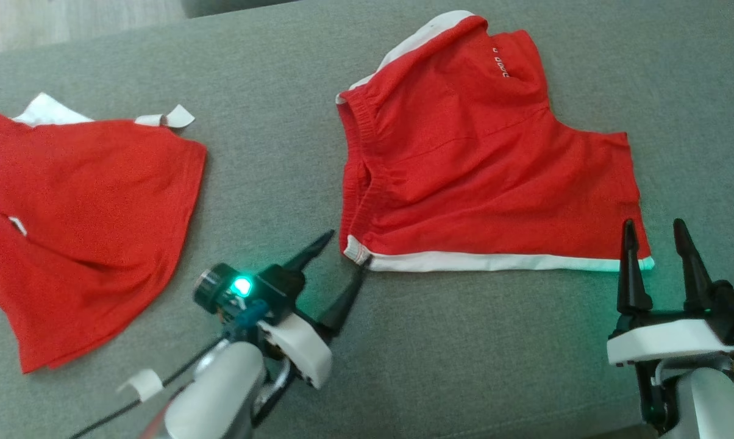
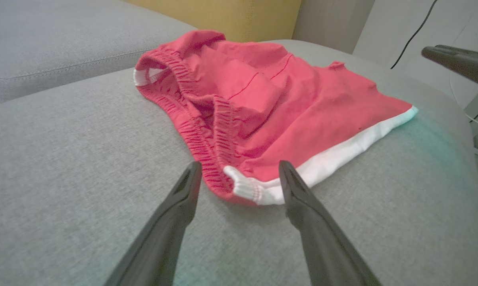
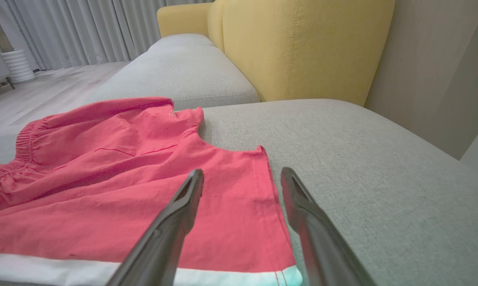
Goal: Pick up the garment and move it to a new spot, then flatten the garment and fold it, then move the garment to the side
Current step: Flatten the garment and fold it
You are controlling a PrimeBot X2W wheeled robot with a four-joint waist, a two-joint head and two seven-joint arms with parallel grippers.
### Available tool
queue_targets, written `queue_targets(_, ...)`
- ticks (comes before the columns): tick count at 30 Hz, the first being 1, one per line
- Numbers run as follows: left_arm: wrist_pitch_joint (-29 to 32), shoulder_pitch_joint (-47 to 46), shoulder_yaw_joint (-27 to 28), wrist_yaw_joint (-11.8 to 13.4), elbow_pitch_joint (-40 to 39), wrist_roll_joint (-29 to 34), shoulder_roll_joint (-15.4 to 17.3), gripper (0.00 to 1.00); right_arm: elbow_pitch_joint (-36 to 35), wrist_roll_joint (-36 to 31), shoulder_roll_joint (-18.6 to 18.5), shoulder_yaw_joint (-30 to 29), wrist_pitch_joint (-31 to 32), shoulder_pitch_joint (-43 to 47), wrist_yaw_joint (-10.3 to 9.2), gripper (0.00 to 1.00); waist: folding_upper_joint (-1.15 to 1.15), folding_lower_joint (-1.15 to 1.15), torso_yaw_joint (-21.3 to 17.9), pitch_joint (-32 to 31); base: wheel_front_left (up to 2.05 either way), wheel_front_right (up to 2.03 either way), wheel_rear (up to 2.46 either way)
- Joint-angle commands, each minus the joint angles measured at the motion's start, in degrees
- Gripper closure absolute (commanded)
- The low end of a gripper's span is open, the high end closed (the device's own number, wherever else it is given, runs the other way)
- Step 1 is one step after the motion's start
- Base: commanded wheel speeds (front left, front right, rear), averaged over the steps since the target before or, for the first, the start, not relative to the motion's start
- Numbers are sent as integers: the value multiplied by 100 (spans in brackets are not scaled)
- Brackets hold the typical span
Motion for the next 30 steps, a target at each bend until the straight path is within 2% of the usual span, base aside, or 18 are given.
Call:
queue_targets(1,8,-235,154,10,-96,-9,125,0,-130,32,-41,131,-53,-194,-4,0,0,0,-36,21,0,0,0)
queue_targets(17,206,-626,-378,9,110,-311,367,0,-11,229,-41,219,-53,-281,-4,0,0,0,-353,170,0,0,0)
queue_targets(30,345,-675,-584,9,194,-451,431,0,-18,260,-41,214,-53,-262,-4,0,0,0,-414,168,0,0,0)
